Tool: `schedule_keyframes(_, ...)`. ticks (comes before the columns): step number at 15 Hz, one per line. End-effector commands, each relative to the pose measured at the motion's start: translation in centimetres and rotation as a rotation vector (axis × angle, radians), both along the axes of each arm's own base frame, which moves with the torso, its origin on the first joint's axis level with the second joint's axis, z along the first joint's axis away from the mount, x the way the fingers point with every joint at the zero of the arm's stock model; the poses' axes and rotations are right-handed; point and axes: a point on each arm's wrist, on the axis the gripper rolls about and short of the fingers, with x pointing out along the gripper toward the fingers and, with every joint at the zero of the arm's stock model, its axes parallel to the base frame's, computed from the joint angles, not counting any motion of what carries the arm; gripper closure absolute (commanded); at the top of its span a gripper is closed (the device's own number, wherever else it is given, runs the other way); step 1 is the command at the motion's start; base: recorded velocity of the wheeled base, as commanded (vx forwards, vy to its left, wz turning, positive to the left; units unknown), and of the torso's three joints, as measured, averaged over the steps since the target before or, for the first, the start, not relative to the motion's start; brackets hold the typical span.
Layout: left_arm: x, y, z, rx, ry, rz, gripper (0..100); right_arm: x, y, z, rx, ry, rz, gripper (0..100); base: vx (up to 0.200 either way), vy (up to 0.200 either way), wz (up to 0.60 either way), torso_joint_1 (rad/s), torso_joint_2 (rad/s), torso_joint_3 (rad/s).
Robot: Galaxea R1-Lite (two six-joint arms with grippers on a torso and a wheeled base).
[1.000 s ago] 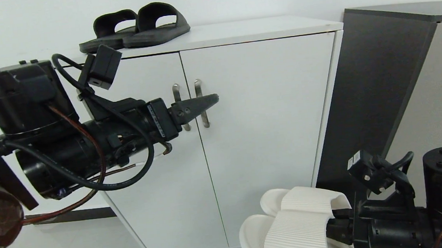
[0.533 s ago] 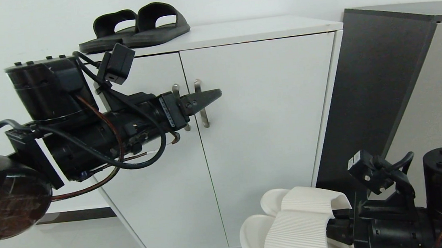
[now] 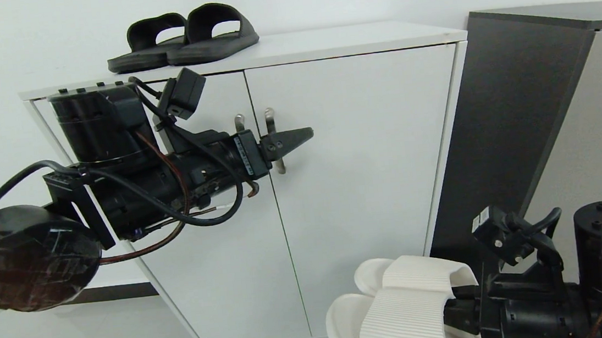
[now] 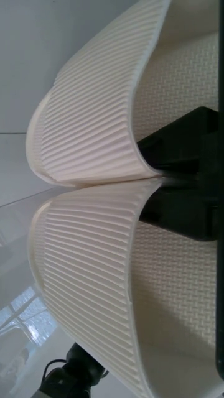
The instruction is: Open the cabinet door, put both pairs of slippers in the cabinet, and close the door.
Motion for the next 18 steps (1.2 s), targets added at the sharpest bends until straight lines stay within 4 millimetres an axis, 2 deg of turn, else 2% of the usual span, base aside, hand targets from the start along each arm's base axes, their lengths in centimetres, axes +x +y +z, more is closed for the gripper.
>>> schedule_keyframes(1, 0.1, -0.1, -0.1, 0.0, 0.001, 0.0, 0, 0.0, 0.0, -0.1, -0.002, 0.002, 0.001, 100, 0.0, 0.0, 0.0, 0.0, 0.0, 0.0)
schedule_keyframes(2, 0.1, -0.1, -0.1, -0.001, 0.0, -0.001, 100, -0.1, 0.0, -0.1, -0.004, 0.002, 0.003, 100, 0.0, 0.0, 0.0, 0.0, 0.0, 0.0)
schedule_keyframes(6, -0.2, 0.0, 0.1, -0.001, -0.01, -0.001, 100, -0.3, -0.1, -0.1, 0.0, 0.003, 0.022, 100, 0.0, 0.0, 0.0, 0.0, 0.0, 0.0)
schedule_keyframes(9, -2.0, 0.3, 0.6, -0.008, -0.026, -0.021, 100, -0.9, -0.5, -0.1, 0.017, 0.014, 0.088, 100, 0.0, 0.0, 0.0, 0.0, 0.0, 0.0)
schedule_keyframes(12, -4.5, 1.1, 0.6, -0.009, -0.029, -0.038, 100, -1.7, -1.1, 0.3, 0.044, 0.017, 0.155, 100, 0.0, 0.0, 0.0, 0.0, 0.0, 0.0)
schedule_keyframes(15, -7.8, 2.3, 0.2, -0.012, -0.034, -0.064, 100, -1.9, -1.2, 0.1, 0.03, -0.006, 0.165, 100, 0.0, 0.0, 0.0, 0.0, 0.0, 0.0)
schedule_keyframes(17, -11.1, 3.3, 1.0, -0.04, -0.084, -0.104, 100, -2.1, -1.4, -0.1, 0.012, -0.031, 0.173, 100, 0.0, 0.0, 0.0, 0.0, 0.0, 0.0)
schedule_keyframes(18, -11.7, 3.6, 1.2, -0.049, -0.099, -0.108, 100, -2.1, -1.5, -0.1, 0.009, -0.038, 0.175, 100, 0.0, 0.0, 0.0, 0.0, 0.0, 0.0)
